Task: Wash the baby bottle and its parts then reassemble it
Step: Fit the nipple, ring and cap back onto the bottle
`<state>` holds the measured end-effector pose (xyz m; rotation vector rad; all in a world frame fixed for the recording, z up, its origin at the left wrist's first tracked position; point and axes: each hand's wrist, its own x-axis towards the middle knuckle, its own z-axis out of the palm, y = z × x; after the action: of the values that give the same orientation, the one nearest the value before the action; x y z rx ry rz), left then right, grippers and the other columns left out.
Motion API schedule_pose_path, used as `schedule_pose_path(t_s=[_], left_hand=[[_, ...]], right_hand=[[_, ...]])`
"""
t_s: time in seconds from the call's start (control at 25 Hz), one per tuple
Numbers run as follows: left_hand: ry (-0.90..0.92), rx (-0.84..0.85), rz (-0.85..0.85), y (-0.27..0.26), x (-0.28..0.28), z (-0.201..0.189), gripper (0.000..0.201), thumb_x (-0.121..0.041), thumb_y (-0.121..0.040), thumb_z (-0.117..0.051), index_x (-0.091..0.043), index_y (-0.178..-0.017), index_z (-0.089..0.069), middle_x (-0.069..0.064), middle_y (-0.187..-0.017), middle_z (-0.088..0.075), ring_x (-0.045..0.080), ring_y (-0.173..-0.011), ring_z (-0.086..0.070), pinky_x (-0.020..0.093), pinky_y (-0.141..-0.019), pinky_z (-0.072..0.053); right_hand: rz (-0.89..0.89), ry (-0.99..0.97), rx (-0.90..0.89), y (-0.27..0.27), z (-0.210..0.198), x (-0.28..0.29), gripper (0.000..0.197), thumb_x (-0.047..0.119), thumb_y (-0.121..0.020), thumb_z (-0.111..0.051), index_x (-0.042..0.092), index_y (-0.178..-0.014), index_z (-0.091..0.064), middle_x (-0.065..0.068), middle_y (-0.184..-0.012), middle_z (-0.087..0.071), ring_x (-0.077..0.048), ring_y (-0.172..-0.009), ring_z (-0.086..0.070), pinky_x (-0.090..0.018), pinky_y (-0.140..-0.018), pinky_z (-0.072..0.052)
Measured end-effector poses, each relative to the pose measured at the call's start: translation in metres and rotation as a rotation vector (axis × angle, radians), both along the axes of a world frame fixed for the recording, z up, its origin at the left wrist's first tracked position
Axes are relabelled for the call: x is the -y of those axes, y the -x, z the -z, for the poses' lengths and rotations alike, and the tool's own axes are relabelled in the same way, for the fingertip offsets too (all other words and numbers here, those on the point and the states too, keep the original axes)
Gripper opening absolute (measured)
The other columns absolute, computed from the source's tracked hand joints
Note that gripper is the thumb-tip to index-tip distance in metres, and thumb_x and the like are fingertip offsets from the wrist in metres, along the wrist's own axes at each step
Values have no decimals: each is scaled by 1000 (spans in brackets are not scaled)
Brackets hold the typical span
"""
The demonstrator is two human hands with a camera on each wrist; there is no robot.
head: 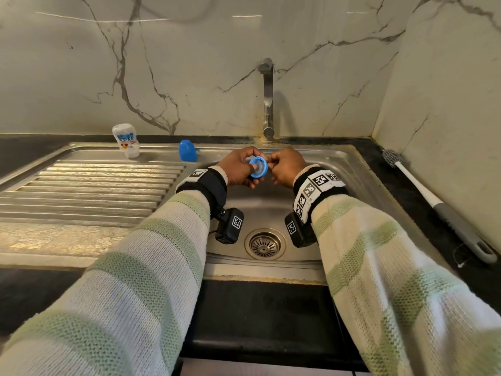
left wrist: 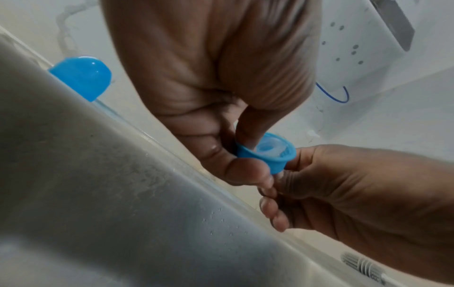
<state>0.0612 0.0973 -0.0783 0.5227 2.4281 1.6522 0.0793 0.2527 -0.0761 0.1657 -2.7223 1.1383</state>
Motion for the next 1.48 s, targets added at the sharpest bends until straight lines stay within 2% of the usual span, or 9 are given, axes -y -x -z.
schedule_pose_path(t_s=[0.24, 0.4, 0.52, 0.64, 0.76, 0.96, 1.12, 1.24, 1.48], left_hand=[[121, -50, -20, -5, -5, -3, 17, -4, -96, -54, -16, -106, -61, 10, -74, -68, 16, -56, -60, 26, -51, -55], [130, -106, -53, -5, -5, -6, 19, -1, -95, -53, -15, -105, -63, 10, -76, -66, 16, -55, -61, 26, -50, -56], [-100, 51, -85, -6, -9, -2, 19, -2, -97, -55, -11, -113, -58, 15, -92, -65, 21, -67, -65, 31, -61, -61], [-315, 208, -68, -7, -6, -1, 28, -5, -99, -52, 4, -126, -55, 17, -93, -66, 22, -73, -66, 29, -69, -61], [-420, 267, -7, -8, 0, -1, 25, -4, -97, -56, -2, -122, -59, 18, -104, -69, 26, -86, -69, 31, -75, -62], [-455, 290, -3, -7, 2, -1, 31, 5, -95, -54, -10, -121, -63, 19, -113, -67, 28, -93, -71, 34, -77, -62], [-429, 271, -10, -3, 4, 0, 36, 4, -94, -56, -8, -128, -62, 18, -112, -68, 27, -95, -70, 35, -81, -61], [-342, 222, -16, -5, 4, -1, 37, 2, -91, -62, -8, -127, -63, 18, -112, -70, 29, -98, -70, 35, -80, -61], [-90, 122, -76, -2, 0, -4, 34, 3, -90, -63, -5, -122, -67, 17, -107, -69, 18, -77, -69, 26, -68, -61]], right_hand=[[16, -226, -18, -2, -2, -2, 17, 2, -88, -61, 5, -97, -75, -10, -87, -70, -23, -79, -63, -30, -74, -49], [4, -231, -52, 1, -2, 3, 13, 7, -88, -64, 6, -97, -74, -8, -88, -70, -23, -79, -64, -30, -75, -51], [12, -50, -67, 1, 3, 2, 18, 3, -84, -68, 7, -100, -74, -5, -85, -69, -23, -80, -66, -34, -74, -54], [61, 136, -64, 6, 7, 1, 31, -12, -76, -62, 6, -98, -74, -9, -83, -71, -28, -78, -70, -46, -75, -60], [68, 238, -41, 7, 10, 1, 30, -13, -78, -61, 7, -97, -73, -12, -87, -73, -28, -78, -71, -46, -72, -61], [-29, 446, 78, 0, 9, 2, 14, -2, -95, -54, 3, -102, -66, -18, -89, -68, -25, -64, -67, -37, -56, -59], [-81, 536, 197, -3, 7, 2, 21, 5, -101, -49, -1, -114, -64, -22, -88, -67, -28, -66, -66, -40, -59, -60], [-53, 477, 198, -1, 7, -3, 20, 4, -98, -54, -5, -112, -66, -23, -87, -68, -25, -64, -66, -35, -60, -61], [-9, -12, 73, 6, 8, -2, 21, 6, -90, -63, 8, -109, -72, -7, -78, -69, -19, -64, -65, -34, -66, -58]])
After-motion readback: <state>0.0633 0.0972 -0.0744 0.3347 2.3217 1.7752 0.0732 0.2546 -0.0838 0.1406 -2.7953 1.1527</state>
